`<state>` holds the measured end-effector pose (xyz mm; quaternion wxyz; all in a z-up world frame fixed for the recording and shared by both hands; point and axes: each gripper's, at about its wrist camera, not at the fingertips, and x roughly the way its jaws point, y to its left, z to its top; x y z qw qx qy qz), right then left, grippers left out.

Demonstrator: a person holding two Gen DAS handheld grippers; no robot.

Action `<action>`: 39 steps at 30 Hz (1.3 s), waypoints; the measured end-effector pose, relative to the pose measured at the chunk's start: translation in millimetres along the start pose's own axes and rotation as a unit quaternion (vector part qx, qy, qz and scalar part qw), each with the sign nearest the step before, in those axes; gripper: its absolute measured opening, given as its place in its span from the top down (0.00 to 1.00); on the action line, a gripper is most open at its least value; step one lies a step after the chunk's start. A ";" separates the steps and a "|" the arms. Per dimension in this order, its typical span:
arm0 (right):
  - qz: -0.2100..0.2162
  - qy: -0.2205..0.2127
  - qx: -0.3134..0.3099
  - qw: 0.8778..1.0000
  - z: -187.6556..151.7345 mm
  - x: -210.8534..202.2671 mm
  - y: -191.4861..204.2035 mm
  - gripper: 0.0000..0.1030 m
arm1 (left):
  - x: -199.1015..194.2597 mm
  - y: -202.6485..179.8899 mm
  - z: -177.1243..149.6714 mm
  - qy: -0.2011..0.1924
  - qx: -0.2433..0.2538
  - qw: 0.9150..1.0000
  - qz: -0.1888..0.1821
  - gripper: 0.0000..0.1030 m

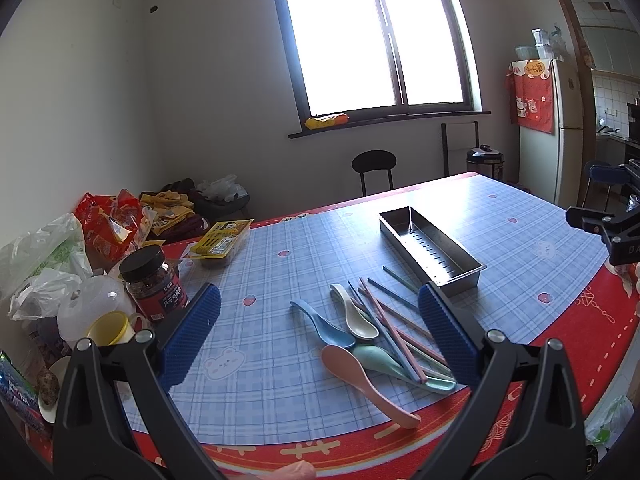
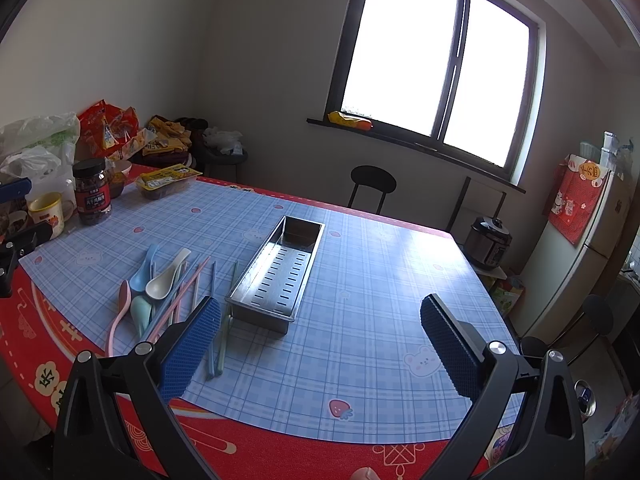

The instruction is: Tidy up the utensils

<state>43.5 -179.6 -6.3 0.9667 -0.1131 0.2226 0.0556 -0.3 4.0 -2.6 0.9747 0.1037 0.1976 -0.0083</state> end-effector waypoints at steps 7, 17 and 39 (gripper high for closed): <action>0.002 0.005 0.005 1.000 -1.9 3.5 -0.8 0.05 | 6.9 2.7 -4.9 0.008 -0.011 1.000 -0.001 0.05; 0.084 0.028 0.016 0.996 -16.0 40.9 7.3 0.05 | 37.0 26.6 -18.8 0.062 -0.072 0.995 -0.029 0.05; 0.210 0.107 0.027 0.972 -40.0 134.7 62.3 0.19 | 107.4 27.7 -85.6 0.152 -0.167 0.970 -0.094 0.39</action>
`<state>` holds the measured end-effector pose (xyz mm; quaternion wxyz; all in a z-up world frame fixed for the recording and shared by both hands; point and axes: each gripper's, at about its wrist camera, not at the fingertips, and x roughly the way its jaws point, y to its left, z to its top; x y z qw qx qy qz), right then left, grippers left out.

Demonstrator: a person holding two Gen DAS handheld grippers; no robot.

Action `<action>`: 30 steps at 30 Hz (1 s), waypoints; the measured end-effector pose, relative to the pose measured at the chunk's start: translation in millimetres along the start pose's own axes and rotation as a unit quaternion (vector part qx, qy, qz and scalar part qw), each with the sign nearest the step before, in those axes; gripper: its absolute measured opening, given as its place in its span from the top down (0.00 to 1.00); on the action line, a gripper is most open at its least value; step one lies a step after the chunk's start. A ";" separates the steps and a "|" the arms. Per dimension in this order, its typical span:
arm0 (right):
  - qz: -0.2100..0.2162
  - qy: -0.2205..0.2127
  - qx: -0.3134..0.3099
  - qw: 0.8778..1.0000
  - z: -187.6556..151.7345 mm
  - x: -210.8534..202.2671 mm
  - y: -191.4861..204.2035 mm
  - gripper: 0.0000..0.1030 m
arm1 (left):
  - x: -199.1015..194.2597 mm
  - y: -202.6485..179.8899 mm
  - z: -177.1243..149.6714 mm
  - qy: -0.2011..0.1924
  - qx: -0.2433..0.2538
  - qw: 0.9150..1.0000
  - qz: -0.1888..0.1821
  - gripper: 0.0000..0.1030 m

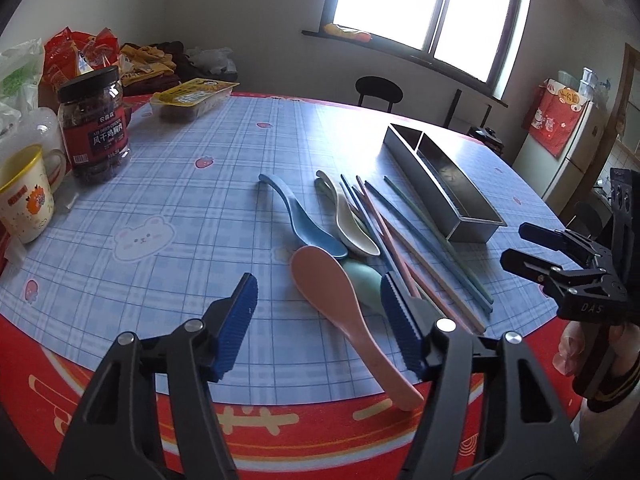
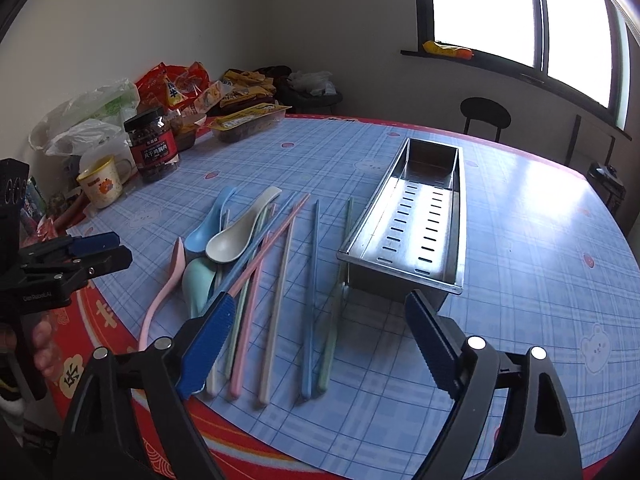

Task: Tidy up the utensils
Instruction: 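Move both tools down toward the row of spoons and chopsticks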

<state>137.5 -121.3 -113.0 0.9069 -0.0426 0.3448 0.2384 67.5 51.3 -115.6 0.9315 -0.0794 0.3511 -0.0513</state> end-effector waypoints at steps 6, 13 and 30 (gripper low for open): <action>0.026 0.011 0.049 0.998 2.7 6.3 -20.7 0.47 | -5.3 -11.9 -2.8 -0.028 0.053 0.998 -0.016 0.40; 0.050 0.042 0.055 0.996 1.1 24.7 -20.4 0.73 | -1.1 -1.9 -4.7 0.015 0.012 0.999 -0.035 0.62; 0.037 0.117 -0.023 0.992 13.3 81.8 27.4 0.79 | 17.3 0.1 -20.0 0.067 -0.064 0.994 -0.063 0.68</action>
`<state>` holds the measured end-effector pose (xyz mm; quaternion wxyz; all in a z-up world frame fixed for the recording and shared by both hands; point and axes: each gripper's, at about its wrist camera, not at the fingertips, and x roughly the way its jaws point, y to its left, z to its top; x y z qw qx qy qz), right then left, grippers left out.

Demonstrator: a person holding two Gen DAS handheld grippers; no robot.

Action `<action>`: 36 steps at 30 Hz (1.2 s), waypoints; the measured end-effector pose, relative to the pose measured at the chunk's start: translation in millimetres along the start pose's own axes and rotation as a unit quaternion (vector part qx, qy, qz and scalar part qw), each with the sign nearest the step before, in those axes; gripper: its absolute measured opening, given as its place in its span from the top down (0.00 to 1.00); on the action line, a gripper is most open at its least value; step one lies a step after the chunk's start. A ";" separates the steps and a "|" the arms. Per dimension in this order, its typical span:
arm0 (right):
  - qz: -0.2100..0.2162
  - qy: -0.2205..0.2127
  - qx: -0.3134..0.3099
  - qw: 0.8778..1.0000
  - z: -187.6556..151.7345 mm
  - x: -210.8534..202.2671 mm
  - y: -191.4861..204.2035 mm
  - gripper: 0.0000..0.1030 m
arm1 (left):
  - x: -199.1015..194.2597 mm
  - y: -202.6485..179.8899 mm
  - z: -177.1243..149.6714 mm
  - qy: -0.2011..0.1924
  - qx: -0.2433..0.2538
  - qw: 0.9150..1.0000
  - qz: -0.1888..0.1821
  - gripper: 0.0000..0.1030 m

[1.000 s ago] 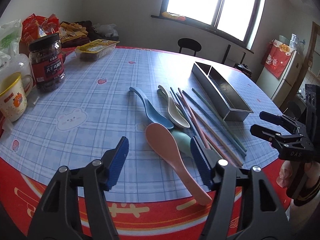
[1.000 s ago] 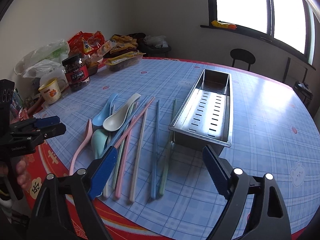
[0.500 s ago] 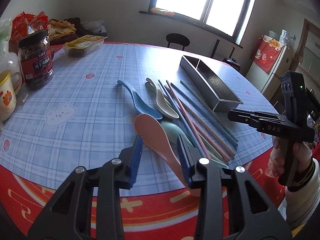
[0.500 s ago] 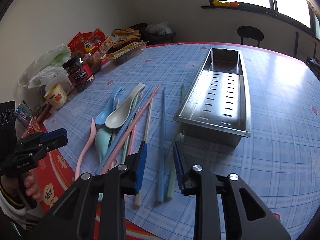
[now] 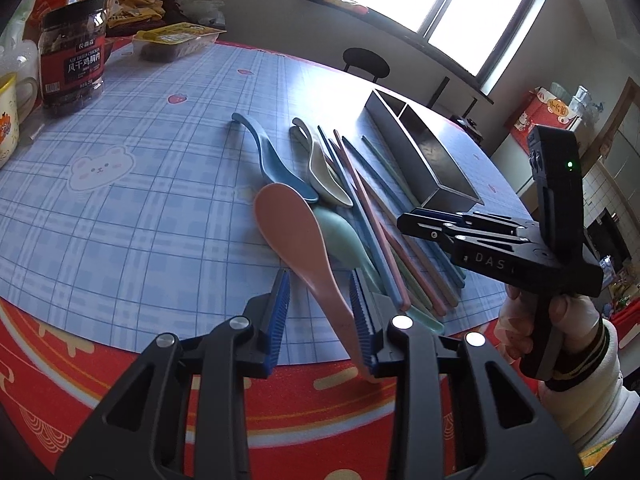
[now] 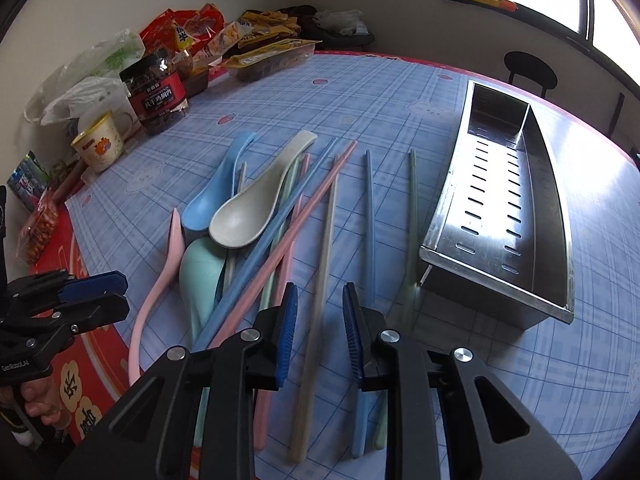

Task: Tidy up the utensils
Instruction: 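Move both tools down toward the row of spoons and chopsticks, then grasp the pink spoon with the left tool while the right tool grasps a beige chopstick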

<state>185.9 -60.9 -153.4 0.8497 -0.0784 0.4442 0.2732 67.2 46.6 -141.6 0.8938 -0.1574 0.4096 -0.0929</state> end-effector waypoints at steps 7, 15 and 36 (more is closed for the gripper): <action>-0.017 0.004 -0.028 0.999 4.6 12.0 8.9 0.86 | 5.7 -0.9 -0.5 0.017 0.001 1.000 0.002 0.72; 0.006 -0.013 -0.029 0.999 1.7 10.9 7.8 0.92 | 8.7 -6.3 -1.1 0.021 0.008 1.000 0.009 0.77; 0.027 -0.015 -0.020 0.999 -0.2 8.7 2.7 0.93 | 25.2 -23.0 -3.7 0.044 0.005 0.998 0.040 0.67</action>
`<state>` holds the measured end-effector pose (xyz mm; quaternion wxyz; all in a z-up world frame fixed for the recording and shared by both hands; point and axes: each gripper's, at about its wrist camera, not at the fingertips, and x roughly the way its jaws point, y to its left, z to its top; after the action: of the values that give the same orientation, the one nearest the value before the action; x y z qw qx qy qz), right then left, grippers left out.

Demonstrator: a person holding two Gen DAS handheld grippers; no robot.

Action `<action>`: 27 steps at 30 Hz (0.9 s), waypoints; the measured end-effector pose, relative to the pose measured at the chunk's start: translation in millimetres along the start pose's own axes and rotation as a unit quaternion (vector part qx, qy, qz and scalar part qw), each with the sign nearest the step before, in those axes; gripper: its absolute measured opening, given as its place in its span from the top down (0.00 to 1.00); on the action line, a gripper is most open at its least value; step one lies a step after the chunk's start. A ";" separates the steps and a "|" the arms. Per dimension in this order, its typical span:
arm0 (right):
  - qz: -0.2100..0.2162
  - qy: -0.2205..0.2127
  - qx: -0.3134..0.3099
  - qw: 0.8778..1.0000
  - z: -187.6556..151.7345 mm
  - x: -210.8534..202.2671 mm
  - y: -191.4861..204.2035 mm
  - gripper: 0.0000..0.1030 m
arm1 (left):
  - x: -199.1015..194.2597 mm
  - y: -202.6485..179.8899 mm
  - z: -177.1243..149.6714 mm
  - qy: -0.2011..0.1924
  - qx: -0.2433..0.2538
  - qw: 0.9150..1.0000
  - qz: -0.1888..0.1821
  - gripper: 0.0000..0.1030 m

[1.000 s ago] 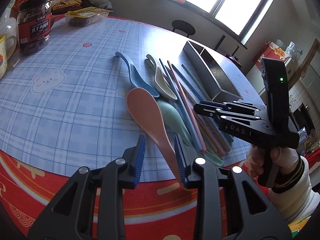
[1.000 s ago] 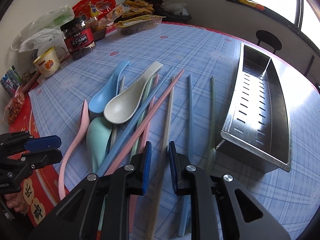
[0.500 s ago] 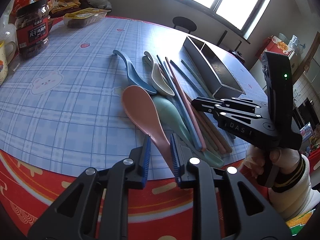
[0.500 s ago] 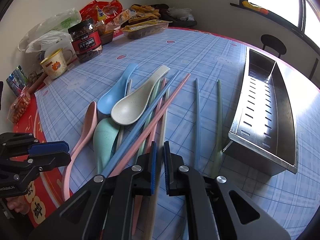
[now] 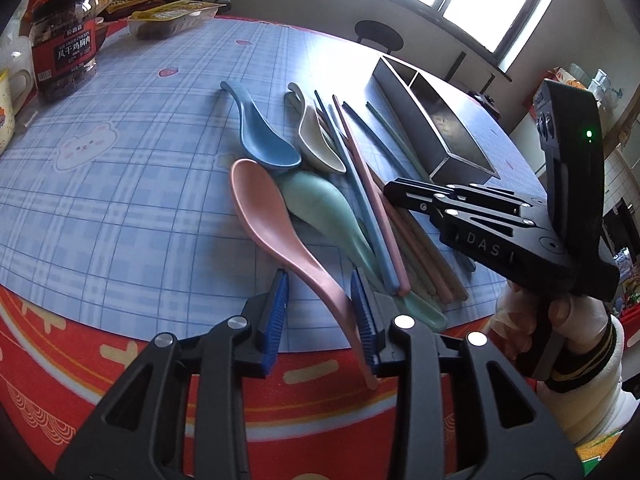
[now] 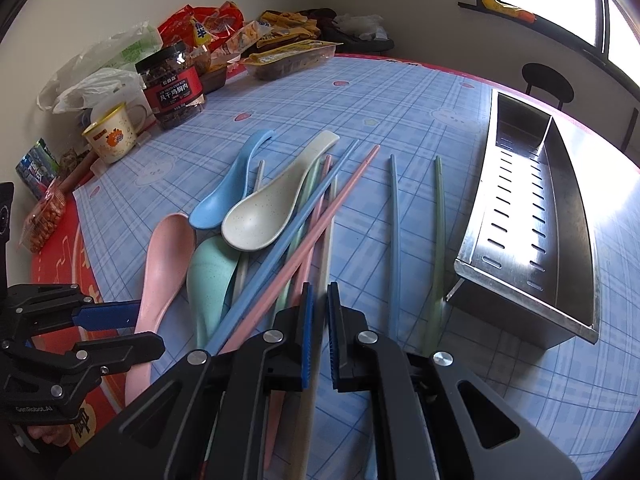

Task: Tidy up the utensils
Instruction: 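Grasp the pink spoon with the left tool while the right tool grasps a beige chopstick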

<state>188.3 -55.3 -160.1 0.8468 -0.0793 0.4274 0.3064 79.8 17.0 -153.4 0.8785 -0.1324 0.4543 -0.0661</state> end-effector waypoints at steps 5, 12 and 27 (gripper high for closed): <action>0.002 0.000 0.001 1.000 0.0 0.1 0.7 0.93 | 2.4 0.0 0.3 -0.004 0.003 1.000 0.006 0.80; 0.003 0.000 0.003 1.000 0.0 -0.3 -1.0 0.93 | -3.8 8.1 1.7 -0.018 0.029 0.998 0.043 0.89; -0.028 -0.002 -0.008 1.000 2.0 3.0 7.8 0.93 | -7.4 50.2 8.1 -0.039 -0.004 0.997 0.070 0.89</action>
<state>186.4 -47.0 -160.2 0.8552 -0.0970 0.4210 0.2863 81.9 68.1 -157.8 0.8973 -0.1057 0.4285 0.0028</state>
